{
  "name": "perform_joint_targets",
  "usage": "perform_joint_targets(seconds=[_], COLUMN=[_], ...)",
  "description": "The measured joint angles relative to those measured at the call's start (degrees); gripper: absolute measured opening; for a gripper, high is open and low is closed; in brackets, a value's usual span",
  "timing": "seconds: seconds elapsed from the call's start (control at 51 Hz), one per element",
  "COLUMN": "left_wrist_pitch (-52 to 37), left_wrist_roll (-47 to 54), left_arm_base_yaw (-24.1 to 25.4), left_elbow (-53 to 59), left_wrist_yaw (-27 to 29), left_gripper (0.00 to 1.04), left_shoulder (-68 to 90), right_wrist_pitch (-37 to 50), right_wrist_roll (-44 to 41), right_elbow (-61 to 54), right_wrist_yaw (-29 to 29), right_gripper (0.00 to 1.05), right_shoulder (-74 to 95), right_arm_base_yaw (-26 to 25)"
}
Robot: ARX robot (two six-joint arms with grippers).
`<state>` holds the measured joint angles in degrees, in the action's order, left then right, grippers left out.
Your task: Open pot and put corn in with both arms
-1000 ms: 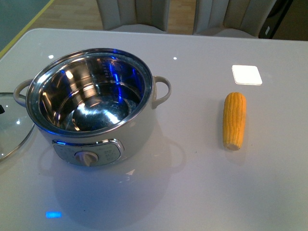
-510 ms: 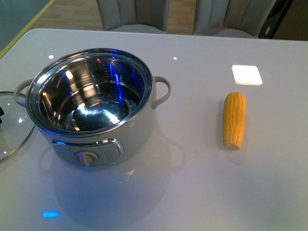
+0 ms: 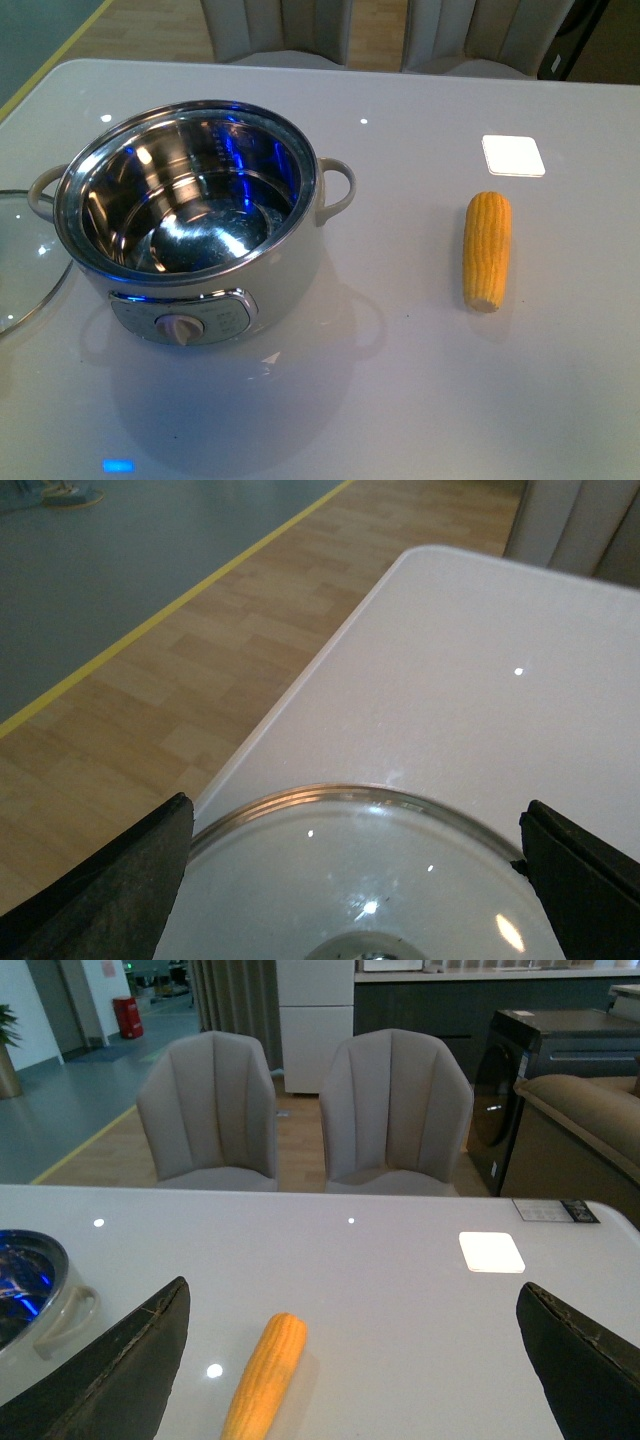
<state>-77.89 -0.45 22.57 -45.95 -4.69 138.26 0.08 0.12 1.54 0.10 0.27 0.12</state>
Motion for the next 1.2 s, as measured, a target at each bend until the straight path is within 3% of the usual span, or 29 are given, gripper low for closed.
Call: perform_joint_targets(seconds=[0.314, 0.627, 0.882, 1.196], left_wrist_pitch=[2.3, 16.7, 27.9, 58.8], left_wrist_roll=[-2.0, -4.7, -6.3, -12.9], left_arm_base_yaw=[2.0, 7.1, 5.5, 0.6], left_elbow=[11.0, 24.6, 30.0, 34.2], left_wrist_yaw=[-8.9, -19.3, -19.3, -17.1], left_gripper=[0.98, 0.98, 0.98, 0.98], left_shoulder=[-15.5, -49.9, -69.2, -100.7], right_wrist_pitch=[0.0, 0.0, 0.0, 0.0], right_wrist_roll=[0.0, 0.0, 0.0, 0.0], right_elbow=[0.0, 0.0, 0.0, 0.0], right_wrist_yaw=[0.0, 0.0, 0.0, 0.0], right_gripper=[0.96, 0.96, 0.96, 0.96], right_shoulder=[0.0, 0.0, 0.0, 0.0], right_arm_base_yaw=[0.0, 0.0, 0.0, 0.0])
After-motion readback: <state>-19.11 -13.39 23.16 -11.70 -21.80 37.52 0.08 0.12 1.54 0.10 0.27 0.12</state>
